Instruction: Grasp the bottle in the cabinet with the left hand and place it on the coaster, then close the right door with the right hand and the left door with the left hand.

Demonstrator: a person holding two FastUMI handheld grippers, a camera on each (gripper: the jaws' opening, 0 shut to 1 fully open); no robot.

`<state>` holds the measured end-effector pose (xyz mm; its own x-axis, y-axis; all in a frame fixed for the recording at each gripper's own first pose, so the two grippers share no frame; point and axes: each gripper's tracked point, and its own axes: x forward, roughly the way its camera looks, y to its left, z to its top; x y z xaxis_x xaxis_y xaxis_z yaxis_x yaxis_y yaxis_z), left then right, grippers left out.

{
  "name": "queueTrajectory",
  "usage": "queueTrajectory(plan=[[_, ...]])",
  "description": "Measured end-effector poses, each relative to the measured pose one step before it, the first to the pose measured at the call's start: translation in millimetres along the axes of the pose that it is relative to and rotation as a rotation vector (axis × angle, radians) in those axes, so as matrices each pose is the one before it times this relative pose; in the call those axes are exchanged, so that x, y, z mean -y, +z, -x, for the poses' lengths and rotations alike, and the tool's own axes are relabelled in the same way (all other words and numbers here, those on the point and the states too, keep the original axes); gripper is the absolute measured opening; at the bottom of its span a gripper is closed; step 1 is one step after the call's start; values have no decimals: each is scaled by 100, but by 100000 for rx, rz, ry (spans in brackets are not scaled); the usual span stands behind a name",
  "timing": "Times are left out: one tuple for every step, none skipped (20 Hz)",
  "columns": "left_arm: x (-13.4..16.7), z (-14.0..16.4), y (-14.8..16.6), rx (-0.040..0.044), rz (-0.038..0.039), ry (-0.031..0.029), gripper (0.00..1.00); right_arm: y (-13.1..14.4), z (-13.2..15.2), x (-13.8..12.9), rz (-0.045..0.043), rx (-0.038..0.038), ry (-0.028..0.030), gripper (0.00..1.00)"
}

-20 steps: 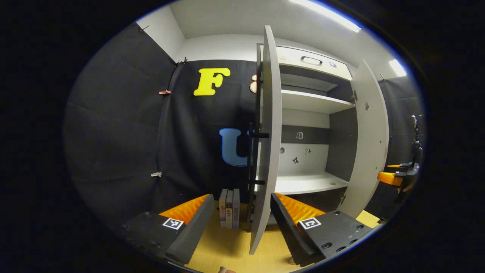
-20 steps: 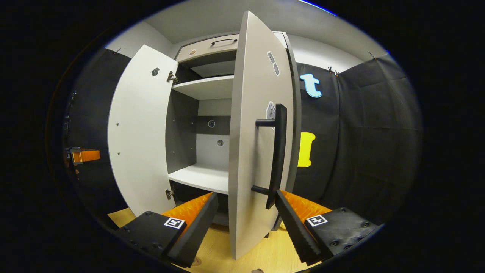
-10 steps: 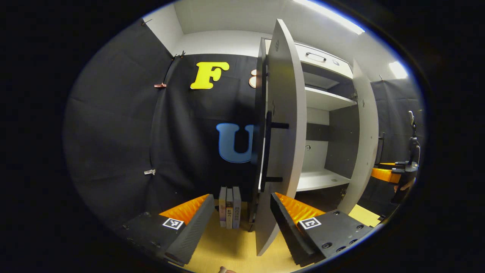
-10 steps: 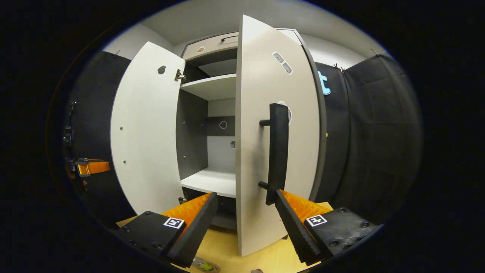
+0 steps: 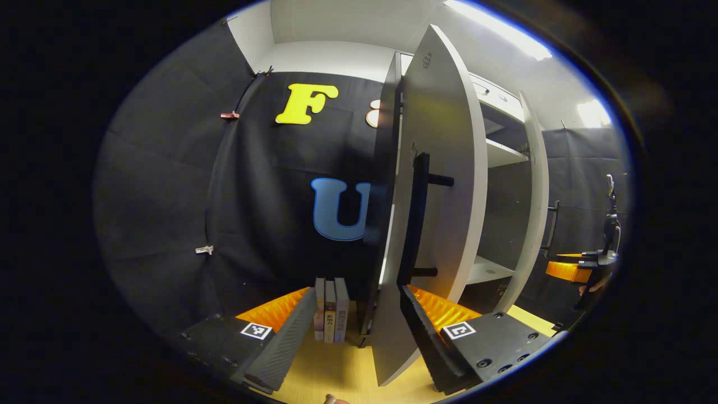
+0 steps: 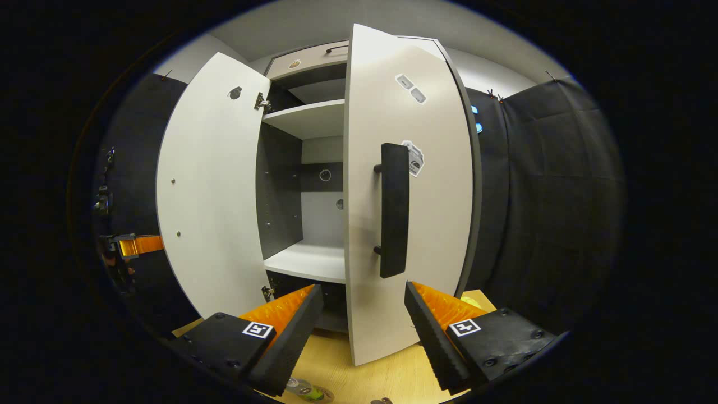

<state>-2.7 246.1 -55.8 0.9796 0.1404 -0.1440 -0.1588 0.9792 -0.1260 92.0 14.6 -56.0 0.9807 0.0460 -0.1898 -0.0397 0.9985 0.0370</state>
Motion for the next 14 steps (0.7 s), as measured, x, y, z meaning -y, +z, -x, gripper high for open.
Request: queueTrajectory(plan=[[-76, 27, 66, -38, 460, -349, 95, -70, 139, 355, 380, -193, -1319, 98], [109, 28, -119, -95, 1456, -648, 95, -99, 81, 178, 141, -292, -690, 98], [348, -130, -51, -220, 1609, -1666, 94, -55, -120, 145, -49, -145, -497, 97], [618, -75, -123, -219, 1392, -1939, 95, -31, -40, 58, -152, -171, -213, 98], [615, -145, 16, -50, 160, -1451, 95, -118, -30, -12, -3, -223, -12, 98], [229, 12, 83, 65, -2048, 438, 95, 6, 61, 99, 200, 140, -23, 97], [43, -25, 197, 122, -2880, 897, 92, 18, 201, 217, 193, 239, -50, 98], [-27, -180, -83, 126, -1832, 687, 96, -21, 98, 145, 1, -27, 27, 97], [147, -29, -38, -81, -641, -124, 94, -84, -23, 181, -242, -150, 93, 98], [70, -72, 107, 544, 506, -132, 92, -97, -53, 138, -296, -443, 89, 98], [68, -26, -84, -392, 702, 49, 94, -71, -61, 111, -179, -210, 222, 98], [164, -6, -25, 4, 282, 105, 94, 38, 31, 104, 50, 14, 120, 98], [250, -16, 67, -149, -657, 170, 94, -37, 32, 279, 150, 124, 197, 98], [435, 12, 41, 41, -1208, 106, 94, 46, -22, 226, 232, -37, 154, 98]])
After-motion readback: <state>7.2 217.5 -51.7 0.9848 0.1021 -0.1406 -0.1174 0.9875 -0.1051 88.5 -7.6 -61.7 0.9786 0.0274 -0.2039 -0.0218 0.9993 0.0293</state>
